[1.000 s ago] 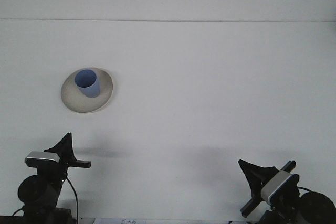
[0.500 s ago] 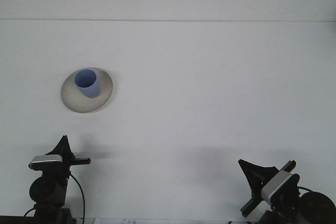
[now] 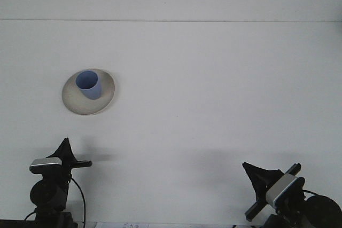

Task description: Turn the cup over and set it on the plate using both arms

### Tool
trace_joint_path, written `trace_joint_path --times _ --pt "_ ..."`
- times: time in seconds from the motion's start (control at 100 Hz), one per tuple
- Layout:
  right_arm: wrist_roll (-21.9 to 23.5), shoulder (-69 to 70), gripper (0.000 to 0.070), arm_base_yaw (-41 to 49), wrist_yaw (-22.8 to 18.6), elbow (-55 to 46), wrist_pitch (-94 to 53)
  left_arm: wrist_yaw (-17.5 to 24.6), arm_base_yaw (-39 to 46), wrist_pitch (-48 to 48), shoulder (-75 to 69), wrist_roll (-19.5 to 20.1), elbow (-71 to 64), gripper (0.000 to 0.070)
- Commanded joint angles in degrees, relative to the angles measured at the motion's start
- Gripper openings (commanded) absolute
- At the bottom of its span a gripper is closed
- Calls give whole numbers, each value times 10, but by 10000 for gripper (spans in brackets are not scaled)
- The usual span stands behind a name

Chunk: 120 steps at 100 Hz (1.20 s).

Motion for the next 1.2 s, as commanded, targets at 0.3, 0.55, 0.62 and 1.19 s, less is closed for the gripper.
trace_joint_path --times 0.3,0.55,0.62,1.19 --pt "1 1 7 5 1 3 5 0 1 6 -1 -3 -11 16" --pt "-67 -24 7 -151 7 -80 138 0 1 6 -1 -3 -11 16" --pt "-59 -48 7 -230 -24 -144 206 0 1 6 -1 -3 -11 16" --pt "13 -135 7 -454 -118 -421 389 0 1 6 -1 -3 -11 16"
